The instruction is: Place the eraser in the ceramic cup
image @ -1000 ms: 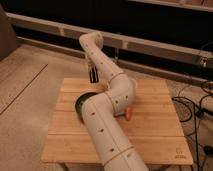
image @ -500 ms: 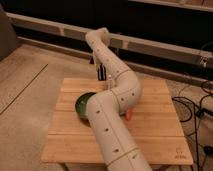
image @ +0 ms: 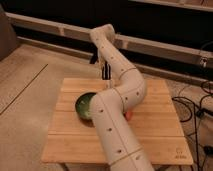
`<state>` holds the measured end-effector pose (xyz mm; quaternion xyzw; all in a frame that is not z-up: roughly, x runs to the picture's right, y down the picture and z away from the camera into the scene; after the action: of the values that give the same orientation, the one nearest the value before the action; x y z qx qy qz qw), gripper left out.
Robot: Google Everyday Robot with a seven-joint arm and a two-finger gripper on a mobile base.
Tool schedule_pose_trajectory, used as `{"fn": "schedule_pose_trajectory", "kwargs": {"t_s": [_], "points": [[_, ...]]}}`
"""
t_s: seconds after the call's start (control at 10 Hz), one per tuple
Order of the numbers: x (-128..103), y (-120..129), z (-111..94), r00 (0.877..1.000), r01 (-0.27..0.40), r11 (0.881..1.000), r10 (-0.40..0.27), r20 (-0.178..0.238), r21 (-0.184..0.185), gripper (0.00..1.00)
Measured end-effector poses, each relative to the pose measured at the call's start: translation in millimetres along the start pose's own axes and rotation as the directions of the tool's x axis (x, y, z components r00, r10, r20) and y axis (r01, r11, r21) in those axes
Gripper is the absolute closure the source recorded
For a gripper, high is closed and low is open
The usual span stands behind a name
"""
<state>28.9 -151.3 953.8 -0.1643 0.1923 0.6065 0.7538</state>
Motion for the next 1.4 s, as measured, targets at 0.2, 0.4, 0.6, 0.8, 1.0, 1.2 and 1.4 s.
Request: {"fn": "schedule_pose_trajectory", "kwargs": {"t_s": [0.2,0.4,0.6,0.8,1.0,1.2,1.4], "points": [[-1,8,0,1.0,0.019,1.0,-0.019,-0.001,-0.002,1.0],[4,55,2,0.993,0.113,0.993,-0.114,-0.04,-0.039,1.0],[11,83,1,0.981,0.175,0.982,-0.179,-0.07,-0.068,1.0],[10,110,-3,0.97,0.224,0.97,-0.231,-0.07,-0.093,1.0],[10,118,-7,0.968,0.234,0.967,-0.241,-0.07,-0.102,1.0],[12,125,-8,0.969,0.227,0.966,-0.237,-0.07,-0.125,1.0],[13,128,-7,0.973,0.207,0.967,-0.219,-0.069,-0.152,1.0]]}}
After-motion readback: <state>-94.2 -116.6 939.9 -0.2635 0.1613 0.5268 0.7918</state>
